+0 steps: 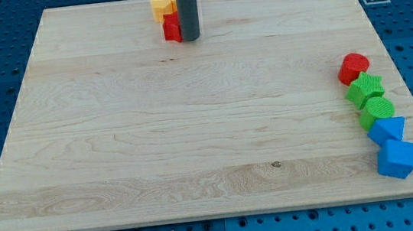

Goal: Move your arm diagonal to the top left of the red circle

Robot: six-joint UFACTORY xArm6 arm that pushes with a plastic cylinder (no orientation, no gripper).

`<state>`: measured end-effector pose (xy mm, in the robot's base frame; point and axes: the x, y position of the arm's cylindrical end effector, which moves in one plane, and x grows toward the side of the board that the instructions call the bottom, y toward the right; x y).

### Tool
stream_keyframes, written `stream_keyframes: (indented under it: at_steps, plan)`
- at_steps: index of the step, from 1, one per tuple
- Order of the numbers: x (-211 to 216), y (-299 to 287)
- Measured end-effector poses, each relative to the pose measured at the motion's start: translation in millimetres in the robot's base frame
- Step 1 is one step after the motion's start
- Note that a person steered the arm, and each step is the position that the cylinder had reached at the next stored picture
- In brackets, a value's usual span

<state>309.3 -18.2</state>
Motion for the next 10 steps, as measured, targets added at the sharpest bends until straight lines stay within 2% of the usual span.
stream_keyframes:
  at_steps: [1,2,4,10]
  plan:
    - [1,-16]
    - [-18,-27]
    - [32,13]
    - [36,39]
